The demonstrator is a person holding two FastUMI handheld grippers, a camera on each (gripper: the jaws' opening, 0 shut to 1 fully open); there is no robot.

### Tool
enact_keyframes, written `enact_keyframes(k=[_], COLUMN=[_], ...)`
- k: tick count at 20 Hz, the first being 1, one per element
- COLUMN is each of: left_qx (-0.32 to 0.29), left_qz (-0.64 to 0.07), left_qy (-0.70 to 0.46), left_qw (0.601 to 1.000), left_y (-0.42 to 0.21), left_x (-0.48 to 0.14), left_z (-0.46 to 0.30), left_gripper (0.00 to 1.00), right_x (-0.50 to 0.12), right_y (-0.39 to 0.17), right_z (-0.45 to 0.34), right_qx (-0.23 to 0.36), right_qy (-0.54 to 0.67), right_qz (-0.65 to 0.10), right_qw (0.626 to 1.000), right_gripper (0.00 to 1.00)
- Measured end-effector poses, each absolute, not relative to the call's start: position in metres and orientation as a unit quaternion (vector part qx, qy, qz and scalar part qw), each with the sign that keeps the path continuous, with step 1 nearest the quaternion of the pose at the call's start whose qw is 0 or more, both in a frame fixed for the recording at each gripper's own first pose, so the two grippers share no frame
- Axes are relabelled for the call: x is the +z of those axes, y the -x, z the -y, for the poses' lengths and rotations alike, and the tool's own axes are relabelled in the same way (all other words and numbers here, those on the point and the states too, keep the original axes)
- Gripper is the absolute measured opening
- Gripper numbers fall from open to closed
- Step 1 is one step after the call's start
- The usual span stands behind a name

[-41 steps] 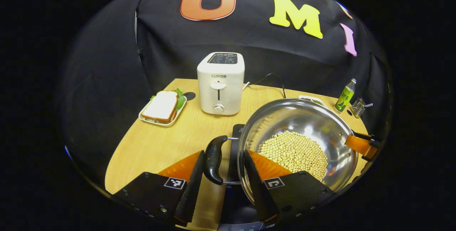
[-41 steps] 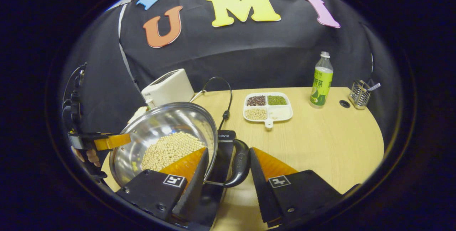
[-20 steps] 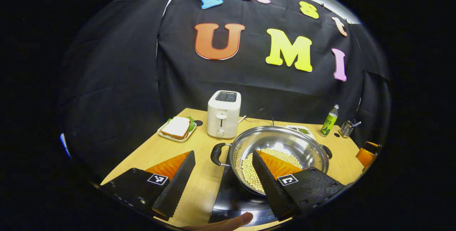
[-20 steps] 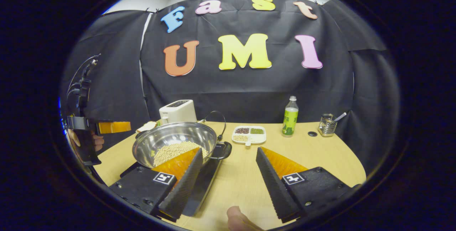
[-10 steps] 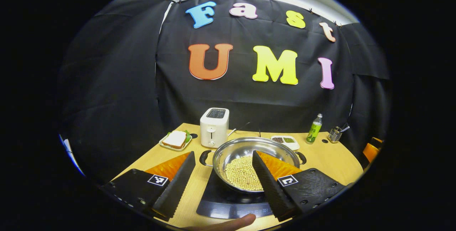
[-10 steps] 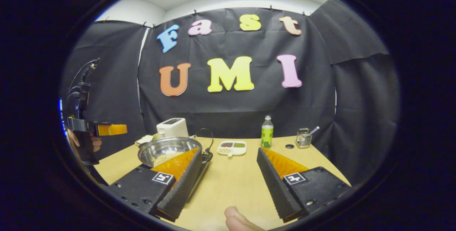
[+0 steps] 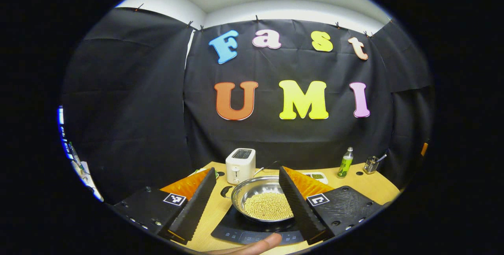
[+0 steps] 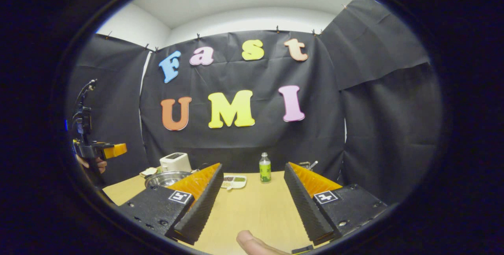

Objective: First push the handle of the pot to place it horizontally, then grasp the pot with both hands and set it on the induction cooktop.

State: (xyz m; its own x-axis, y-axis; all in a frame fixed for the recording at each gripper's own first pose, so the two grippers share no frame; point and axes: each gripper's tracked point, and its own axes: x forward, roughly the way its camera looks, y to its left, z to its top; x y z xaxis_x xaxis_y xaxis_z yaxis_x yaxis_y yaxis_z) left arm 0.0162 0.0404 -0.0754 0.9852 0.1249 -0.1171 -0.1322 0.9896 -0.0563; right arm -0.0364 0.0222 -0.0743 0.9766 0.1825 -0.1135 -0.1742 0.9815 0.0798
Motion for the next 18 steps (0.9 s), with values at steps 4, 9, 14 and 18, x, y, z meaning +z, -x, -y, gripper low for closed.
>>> enact_keyframes(k=[4,9,14,18], left_qx=[0.041,0.017,-0.011,-0.03], left_qz=[-0.008,0.032,0.038,0.012], left_qy=[0.053,0.07,0.04,0.031], left_qw=[0.998,0.997,0.998,0.999], left_y=[0.007,0.044,0.079,0.092], left_x=[-0.038,-0.014,-0.003,-0.015], left_z=[-0.013,0.012,0.043,0.061], left_gripper=[0.95,0.95,0.95,0.95], right_x=[-0.039,-0.012,-0.011,-0.015], right_y=[0.056,0.085,0.1,0.097], right_z=[0.003,0.03,0.045,0.046], right_qx=[0.069,0.039,0.028,0.037], right_qy=[-0.028,-0.026,-0.034,-0.035], right_qz=[-0.014,0.036,0.051,0.045], right_qw=[0.997,0.998,0.998,0.998], right_gripper=[0.96,0.96,0.96,0.96])
